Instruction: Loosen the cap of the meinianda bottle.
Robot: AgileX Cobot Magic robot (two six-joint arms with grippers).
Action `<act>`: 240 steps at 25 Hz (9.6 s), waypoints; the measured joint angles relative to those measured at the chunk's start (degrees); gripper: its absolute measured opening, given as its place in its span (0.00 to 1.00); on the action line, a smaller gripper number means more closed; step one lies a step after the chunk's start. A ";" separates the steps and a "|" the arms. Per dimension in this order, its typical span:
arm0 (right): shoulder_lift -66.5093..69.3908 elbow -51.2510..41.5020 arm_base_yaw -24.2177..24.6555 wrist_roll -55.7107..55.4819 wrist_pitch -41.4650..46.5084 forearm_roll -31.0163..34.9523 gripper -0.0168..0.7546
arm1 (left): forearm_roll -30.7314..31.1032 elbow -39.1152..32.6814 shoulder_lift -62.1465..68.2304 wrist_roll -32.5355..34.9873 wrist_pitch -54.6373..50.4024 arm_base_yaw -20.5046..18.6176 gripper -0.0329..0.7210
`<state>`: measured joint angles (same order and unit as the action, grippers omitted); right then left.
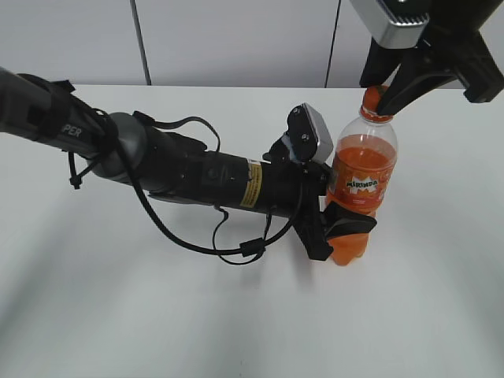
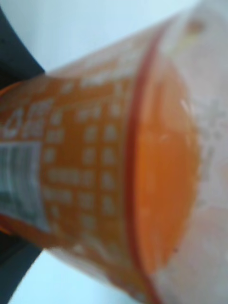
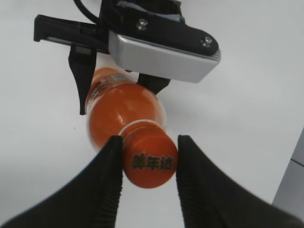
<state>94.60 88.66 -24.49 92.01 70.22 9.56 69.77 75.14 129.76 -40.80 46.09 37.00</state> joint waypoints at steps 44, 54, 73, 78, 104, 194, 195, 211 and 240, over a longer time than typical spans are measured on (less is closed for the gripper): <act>-10.28 -0.28 -0.07 16.63 -0.12 -0.31 0.00 | 2.88 0.11 -0.47 -0.20 -0.85 0.07 0.56; -14.40 -0.36 -0.07 -67.04 -0.07 3.46 0.12 | 2.88 0.11 -0.47 -0.16 -0.85 0.07 0.56; -8.49 -2.67 -0.07 -90.93 -0.07 1.19 0.66 | 2.88 0.11 -0.47 -0.16 -0.78 0.07 0.56; -4.51 -2.67 -0.07 -90.90 -0.07 0.98 0.66 | 2.88 0.11 -0.47 -0.16 -0.78 0.07 0.56; -0.84 -2.67 -0.01 -90.20 -0.31 0.57 0.38 | 3.12 0.11 -0.47 -0.16 -0.66 0.07 0.56; 2.94 -22.53 28.26 -79.62 -27.57 -2.92 0.37 | 3.13 0.11 -0.47 -0.16 -0.67 0.07 0.56; 4.58 -22.53 28.26 -79.38 -29.16 -2.49 0.37 | 3.13 0.11 -0.47 -0.16 -0.67 0.07 0.56; 20.09 -22.82 28.26 -71.09 -37.90 7.64 0.37 | 2.97 0.11 -0.47 -0.16 -0.61 0.07 0.56; 22.57 -23.00 22.67 -66.77 -41.76 7.41 0.38 | 2.96 0.11 -0.47 -0.16 -0.61 0.07 0.56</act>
<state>117.18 65.65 -1.82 25.24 28.46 16.97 72.73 75.25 129.30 -40.96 45.47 37.07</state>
